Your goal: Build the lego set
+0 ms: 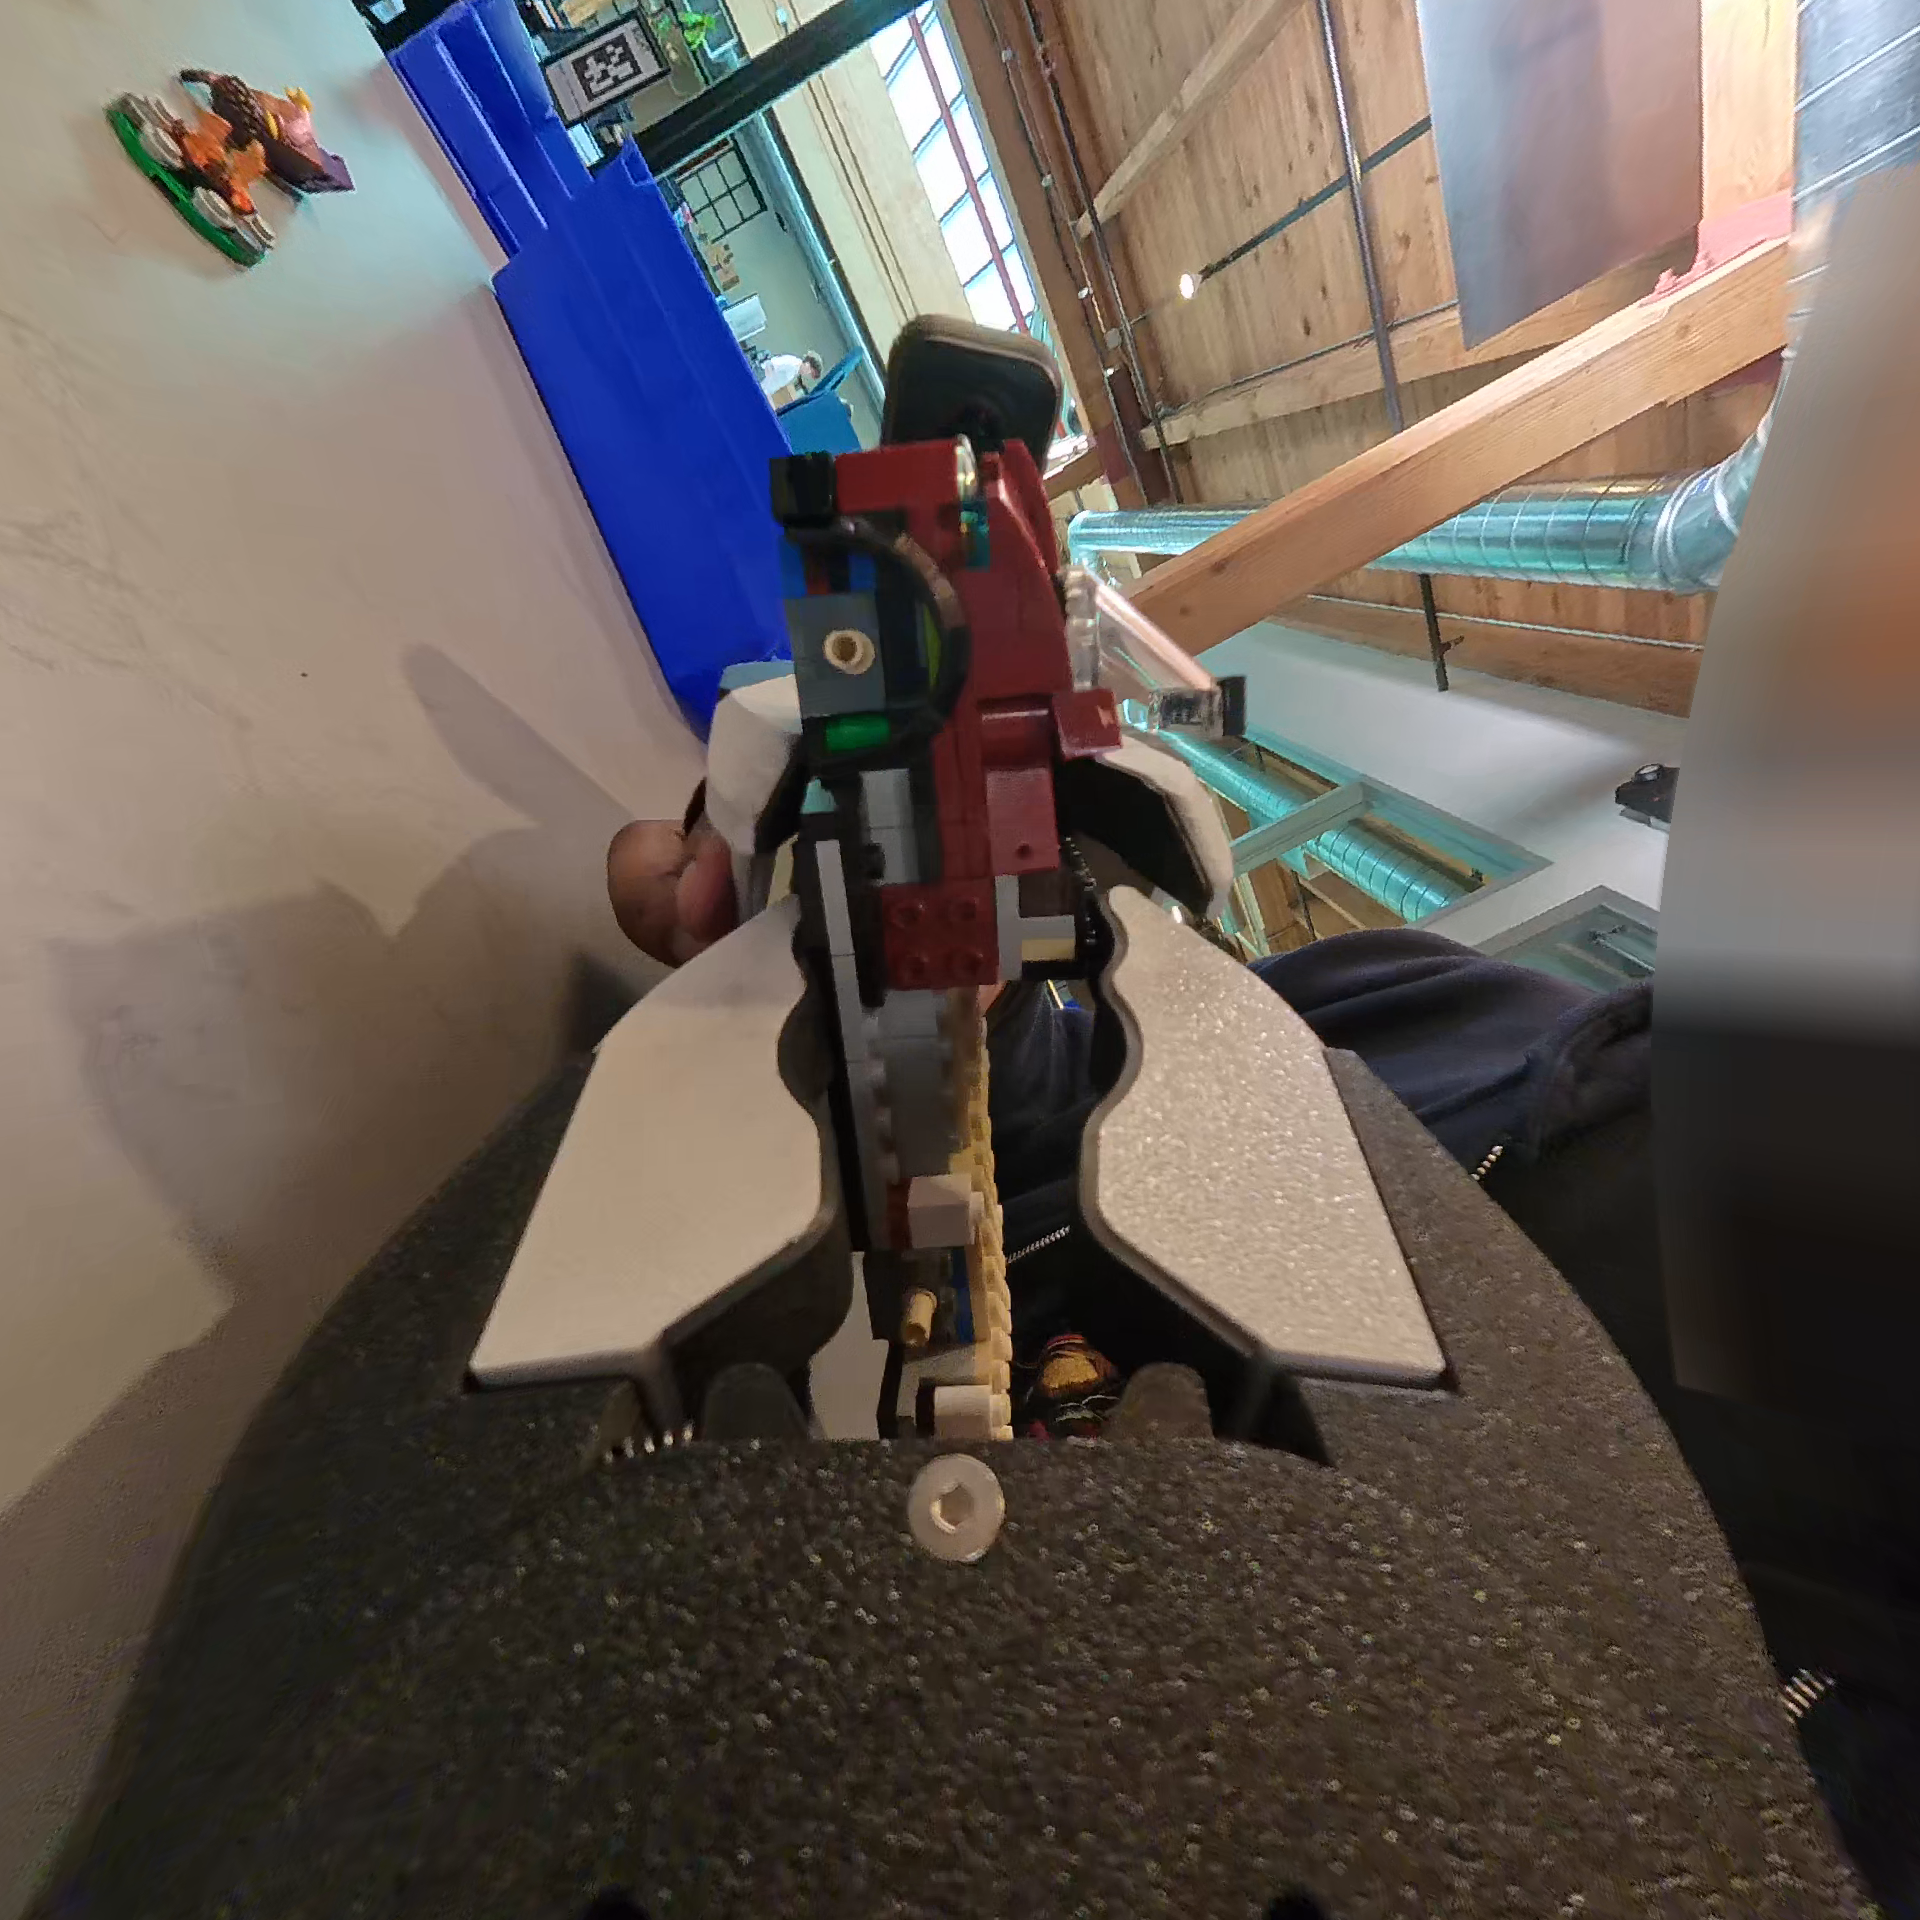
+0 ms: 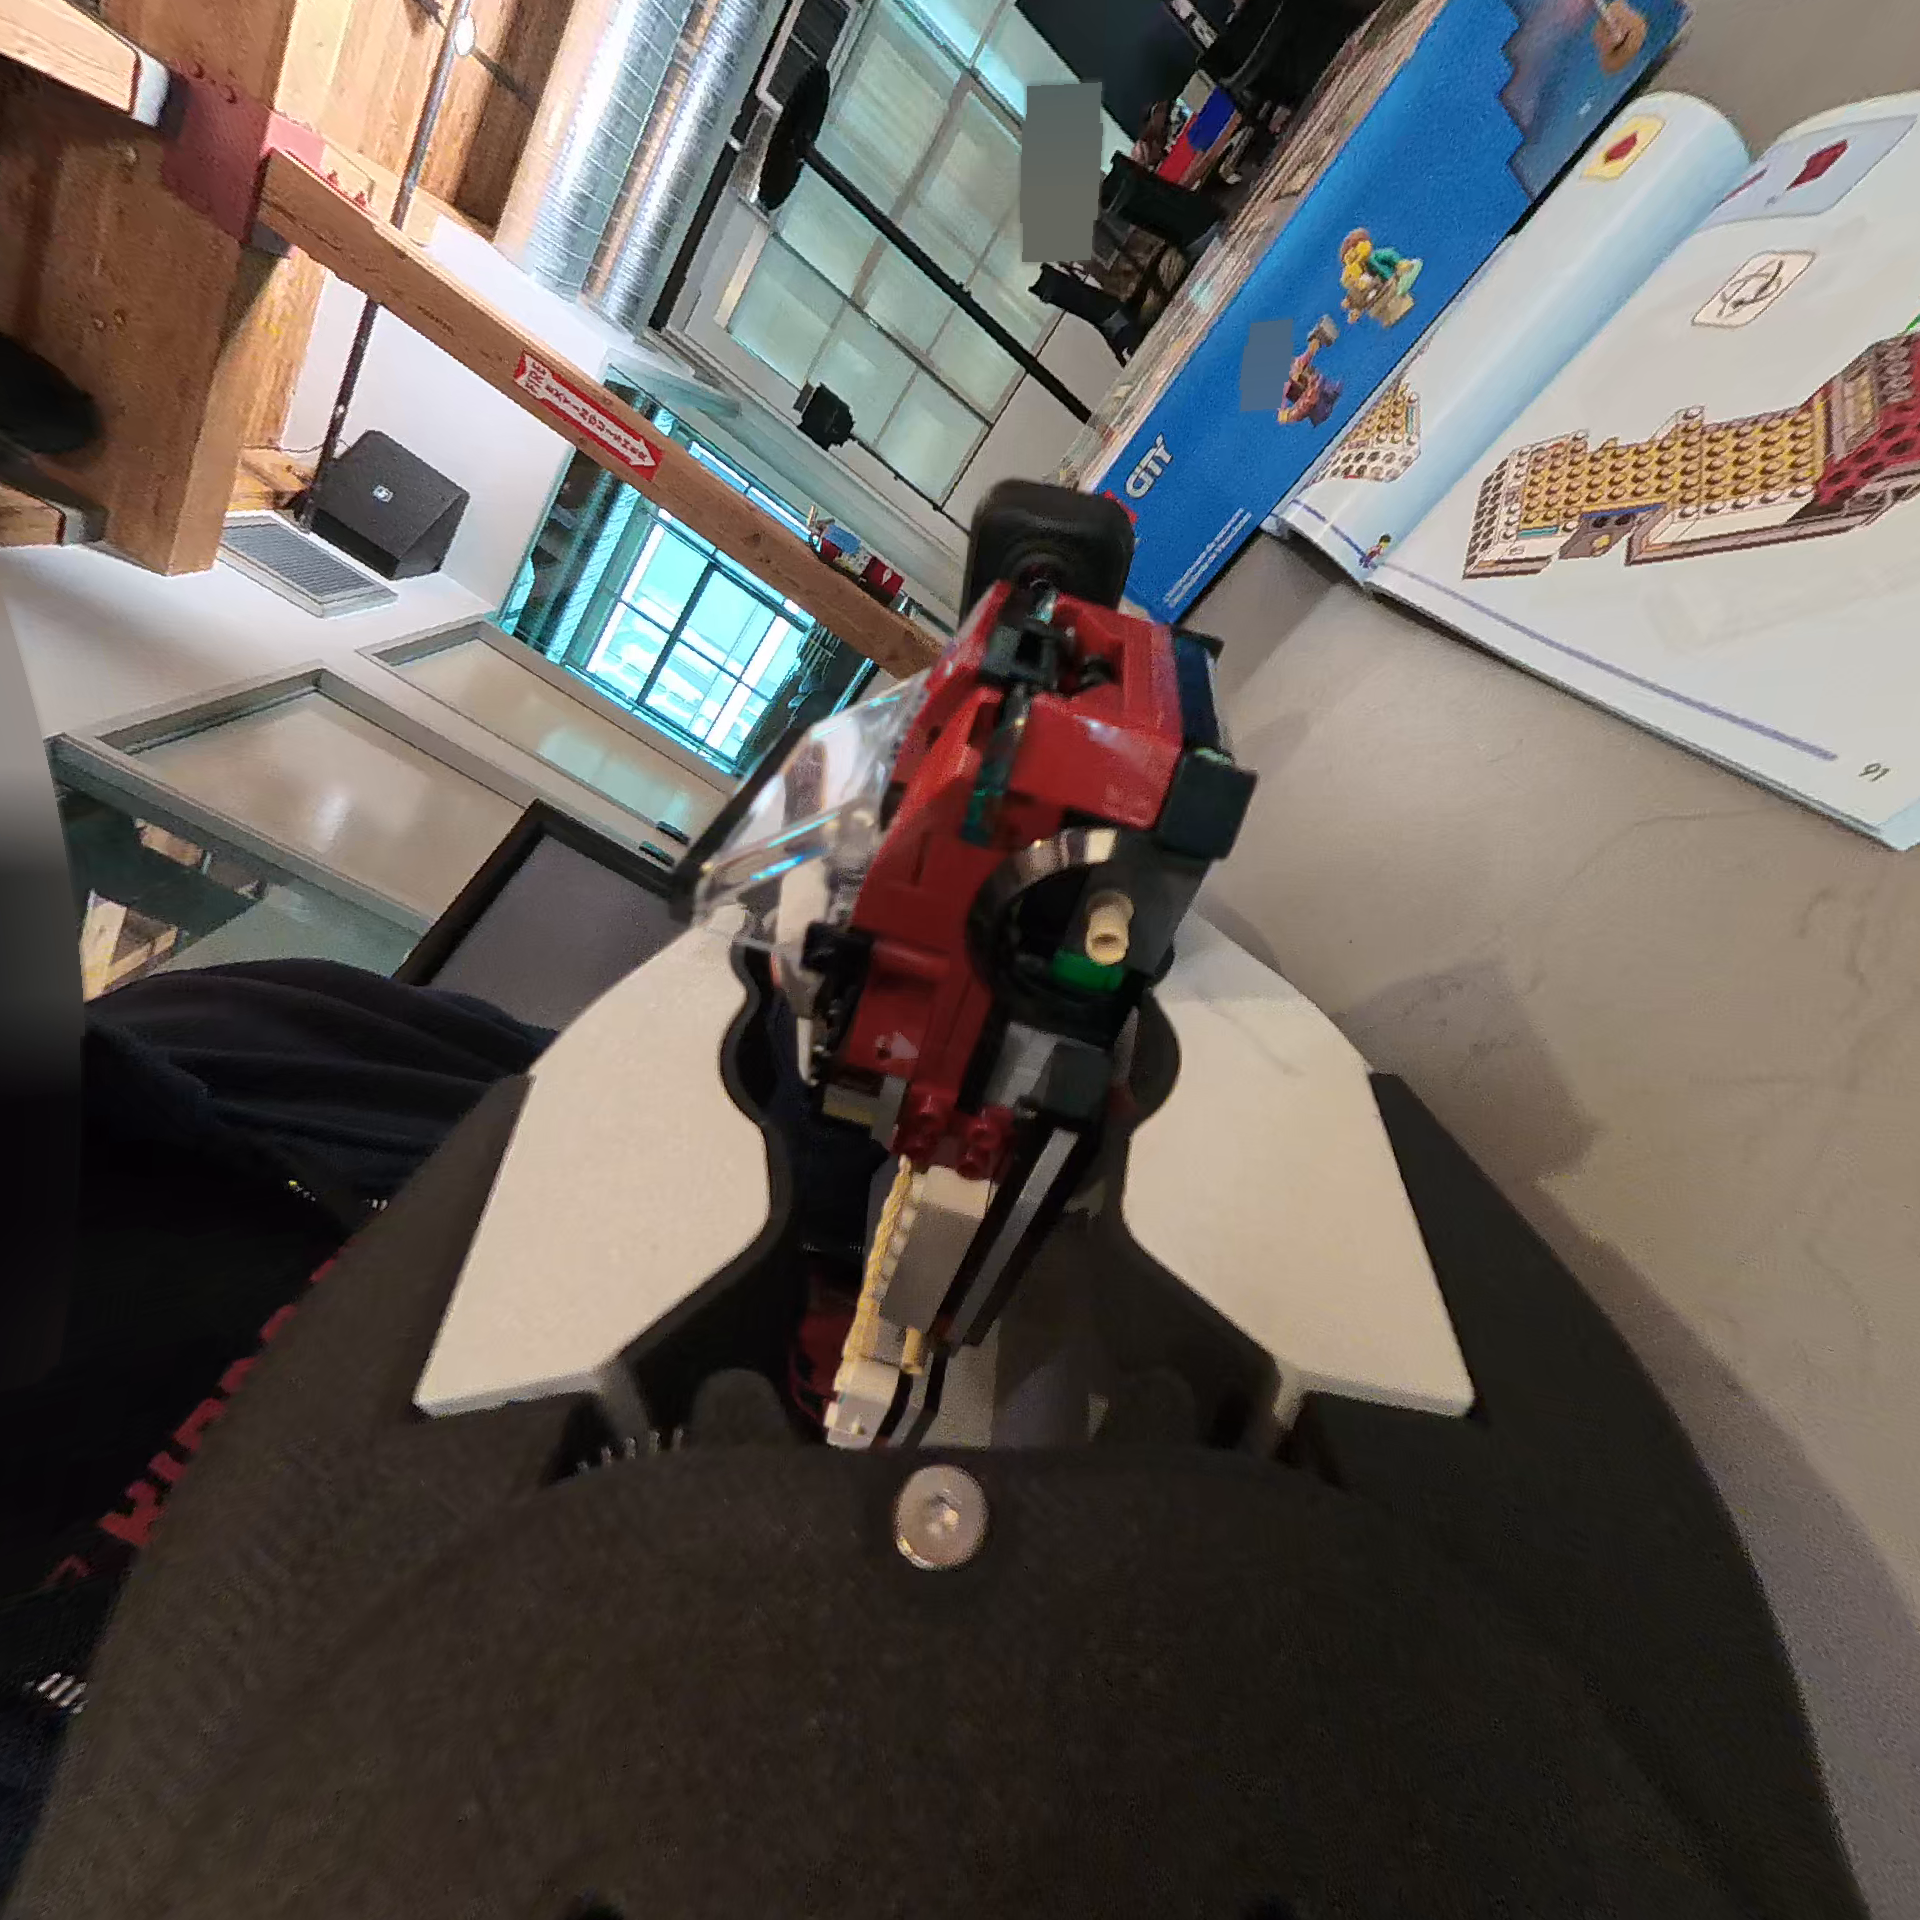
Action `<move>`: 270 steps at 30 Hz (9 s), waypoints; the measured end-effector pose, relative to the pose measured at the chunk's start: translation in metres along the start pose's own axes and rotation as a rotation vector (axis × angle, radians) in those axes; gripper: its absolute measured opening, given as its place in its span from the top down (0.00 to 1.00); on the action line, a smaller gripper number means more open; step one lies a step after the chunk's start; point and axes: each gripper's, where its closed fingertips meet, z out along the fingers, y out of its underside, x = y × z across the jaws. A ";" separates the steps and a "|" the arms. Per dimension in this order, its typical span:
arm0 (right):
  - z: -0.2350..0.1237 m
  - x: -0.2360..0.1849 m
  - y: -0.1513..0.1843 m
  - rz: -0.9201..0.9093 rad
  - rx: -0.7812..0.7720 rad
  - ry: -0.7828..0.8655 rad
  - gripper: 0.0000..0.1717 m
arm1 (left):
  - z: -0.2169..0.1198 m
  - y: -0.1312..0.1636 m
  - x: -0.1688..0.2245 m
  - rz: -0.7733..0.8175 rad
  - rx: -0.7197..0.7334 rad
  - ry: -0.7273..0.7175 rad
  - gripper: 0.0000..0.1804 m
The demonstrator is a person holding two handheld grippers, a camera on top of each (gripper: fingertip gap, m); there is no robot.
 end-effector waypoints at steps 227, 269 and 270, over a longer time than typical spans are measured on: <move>0.068 -0.087 -0.011 -0.280 -0.380 0.048 0.96 | -0.058 -0.009 0.072 0.386 0.621 0.076 0.70; 0.031 -0.048 -0.014 -0.196 -0.579 0.244 0.85 | -0.038 0.003 0.037 0.116 0.394 0.062 0.71; 0.030 -0.047 -0.016 -0.188 -0.563 0.248 0.85 | -0.039 0.002 0.036 0.106 0.402 0.069 0.71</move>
